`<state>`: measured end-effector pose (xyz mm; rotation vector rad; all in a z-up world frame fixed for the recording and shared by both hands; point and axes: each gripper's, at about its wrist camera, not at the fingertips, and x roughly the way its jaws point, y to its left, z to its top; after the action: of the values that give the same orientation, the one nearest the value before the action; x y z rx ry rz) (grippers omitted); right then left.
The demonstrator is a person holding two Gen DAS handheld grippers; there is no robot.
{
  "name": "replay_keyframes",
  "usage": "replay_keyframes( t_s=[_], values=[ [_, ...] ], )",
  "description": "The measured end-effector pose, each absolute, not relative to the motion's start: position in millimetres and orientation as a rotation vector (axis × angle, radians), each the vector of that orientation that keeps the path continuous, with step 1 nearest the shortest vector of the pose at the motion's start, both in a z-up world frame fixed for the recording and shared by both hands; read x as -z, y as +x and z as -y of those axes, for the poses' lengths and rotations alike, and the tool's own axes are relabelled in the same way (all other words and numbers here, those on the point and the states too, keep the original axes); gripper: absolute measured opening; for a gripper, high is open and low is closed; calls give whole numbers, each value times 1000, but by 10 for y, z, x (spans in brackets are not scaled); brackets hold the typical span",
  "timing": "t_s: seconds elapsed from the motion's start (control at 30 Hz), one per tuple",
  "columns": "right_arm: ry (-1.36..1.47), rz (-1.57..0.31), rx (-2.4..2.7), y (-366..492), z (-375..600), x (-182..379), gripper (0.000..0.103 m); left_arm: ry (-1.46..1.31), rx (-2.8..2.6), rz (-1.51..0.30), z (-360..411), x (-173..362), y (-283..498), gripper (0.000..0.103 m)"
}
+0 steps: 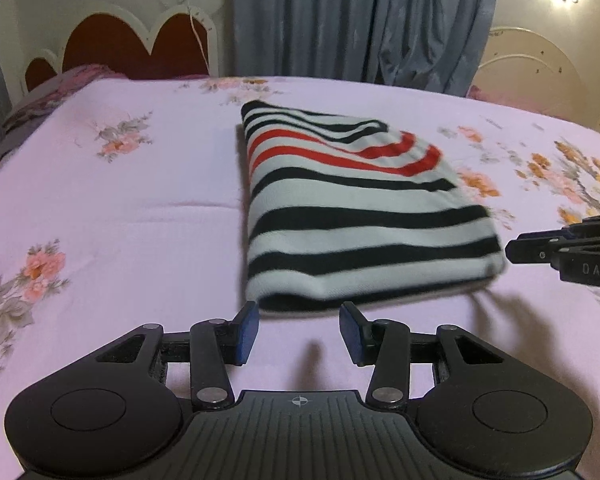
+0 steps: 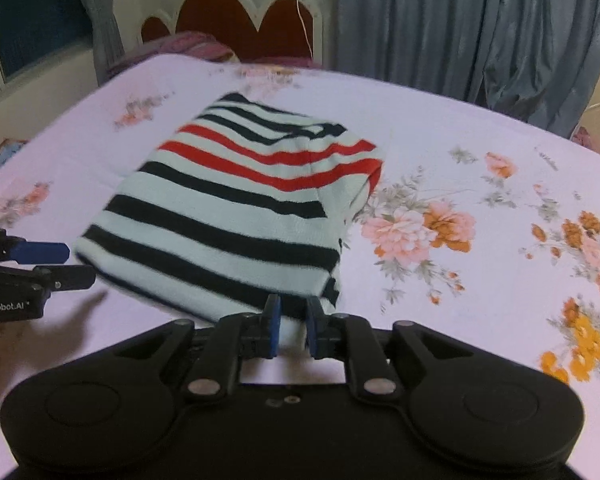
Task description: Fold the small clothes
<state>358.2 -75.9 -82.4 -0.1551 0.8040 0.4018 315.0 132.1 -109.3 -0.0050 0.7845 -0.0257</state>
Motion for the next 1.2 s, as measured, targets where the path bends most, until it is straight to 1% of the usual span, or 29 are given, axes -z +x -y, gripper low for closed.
replay_keyframes(
  t_s=[0.13,0.27,0.3,0.33,0.37,0.4,0.43,0.5,0.67,1.03,1.2],
  values=[
    [-120,-783,-399,3345,878,718,13,-13,20,-759,-1243,978,2922,45],
    [-121,-762,-390,3118,943,635,15,-10,17,-721,-1125,845,2700,45],
    [-122,-756,-387,3062,958,611,21,-13,16,-707,-1095,801,2632,45],
    [-124,-751,-380,3000,972,589,27,-17,11,-694,-1067,764,2571,55],
    [-128,-746,-366,2954,983,575,57,-22,-7,-674,-1042,728,2506,93],
    [-141,-729,-340,2891,992,558,98,-25,-41,-639,-1021,687,2431,102],
    [-161,-687,-310,2798,1007,534,101,-27,-82,-581,-997,643,2334,103],
    [-191,-670,-275,2666,1043,515,102,-34,-73,-579,-965,586,2222,103],
    [-138,-693,-251,2364,1216,448,102,-21,-63,-561,-858,492,1929,103],
    [-58,-576,-248,1543,1366,-17,102,-34,-34,-495,-744,114,1045,103],
    [-58,-557,-257,1297,1346,-107,102,-44,-33,-489,-745,51,820,103]
  ],
)
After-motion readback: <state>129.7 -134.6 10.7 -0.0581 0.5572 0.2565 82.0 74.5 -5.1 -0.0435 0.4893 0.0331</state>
